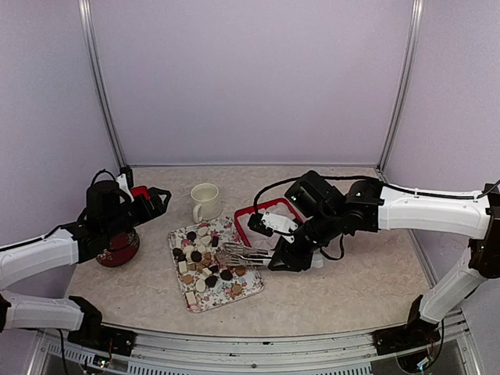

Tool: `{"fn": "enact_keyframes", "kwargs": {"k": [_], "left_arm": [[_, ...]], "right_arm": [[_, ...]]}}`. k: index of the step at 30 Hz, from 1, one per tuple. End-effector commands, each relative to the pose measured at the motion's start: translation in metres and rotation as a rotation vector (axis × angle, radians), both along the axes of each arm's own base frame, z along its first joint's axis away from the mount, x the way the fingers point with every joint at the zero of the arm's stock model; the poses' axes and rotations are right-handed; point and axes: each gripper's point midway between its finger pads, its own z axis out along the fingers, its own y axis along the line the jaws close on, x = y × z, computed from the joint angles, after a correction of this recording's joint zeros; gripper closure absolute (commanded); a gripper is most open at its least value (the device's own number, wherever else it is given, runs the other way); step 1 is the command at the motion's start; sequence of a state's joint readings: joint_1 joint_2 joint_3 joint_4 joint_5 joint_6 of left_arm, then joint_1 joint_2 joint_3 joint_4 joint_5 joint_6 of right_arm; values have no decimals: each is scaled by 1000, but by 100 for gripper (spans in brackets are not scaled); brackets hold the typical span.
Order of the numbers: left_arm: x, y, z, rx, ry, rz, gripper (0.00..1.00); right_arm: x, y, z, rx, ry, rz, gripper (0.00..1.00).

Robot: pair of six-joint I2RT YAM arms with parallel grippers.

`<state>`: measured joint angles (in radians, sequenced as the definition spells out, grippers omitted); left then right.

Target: Pack the chocolate

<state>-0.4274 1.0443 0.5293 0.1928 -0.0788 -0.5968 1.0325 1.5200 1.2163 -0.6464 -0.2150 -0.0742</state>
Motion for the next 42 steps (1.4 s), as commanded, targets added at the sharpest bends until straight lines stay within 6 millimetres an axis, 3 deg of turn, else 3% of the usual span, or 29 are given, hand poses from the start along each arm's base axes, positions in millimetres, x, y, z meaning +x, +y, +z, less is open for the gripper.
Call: {"fn": "enact_keyframes", "kwargs": {"k": [1,12,21,29,42], "left_arm": [[-2,-6,6,14,-15,-19,1],[0,-13,1,18,-5,-30,1],[0,-14,-1,24,-1,-28,1],[1,-15,0,25,-6,-28,1],[1,-14,1,20,-6,-26,1]], "right_arm": [[-9,-6,-6,-24,16,6,61],[-20,-33,-42,-136,42,-35,61],[-18,-27,-49,-143,32,-26,59],[-29,-20,-57,-160,45,19,59],[-24,-17,-75,-201,35,18,59]]}}
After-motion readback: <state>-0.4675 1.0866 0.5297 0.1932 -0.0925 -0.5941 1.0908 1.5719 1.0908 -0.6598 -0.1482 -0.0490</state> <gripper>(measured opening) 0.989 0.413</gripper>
